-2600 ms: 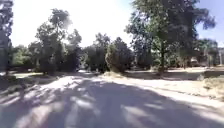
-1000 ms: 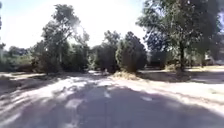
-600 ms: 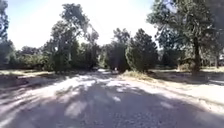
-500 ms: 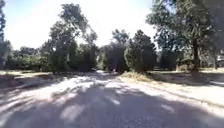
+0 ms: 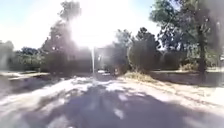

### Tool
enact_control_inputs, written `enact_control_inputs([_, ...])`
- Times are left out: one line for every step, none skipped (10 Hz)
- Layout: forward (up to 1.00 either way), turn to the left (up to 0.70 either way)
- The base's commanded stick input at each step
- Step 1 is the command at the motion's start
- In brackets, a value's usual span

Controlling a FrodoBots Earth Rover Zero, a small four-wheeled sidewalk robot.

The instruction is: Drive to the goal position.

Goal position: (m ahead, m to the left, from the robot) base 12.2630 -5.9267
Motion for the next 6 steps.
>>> enact_control_inputs([1.00,0.00])
enact_control_inputs([1.00,0.00])
enact_control_inputs([1.00,0.00])
enact_control_inputs([1.00,0.00])
enact_control_inputs([1.00,0.11])
enact_control_inputs([1.00,0.11])
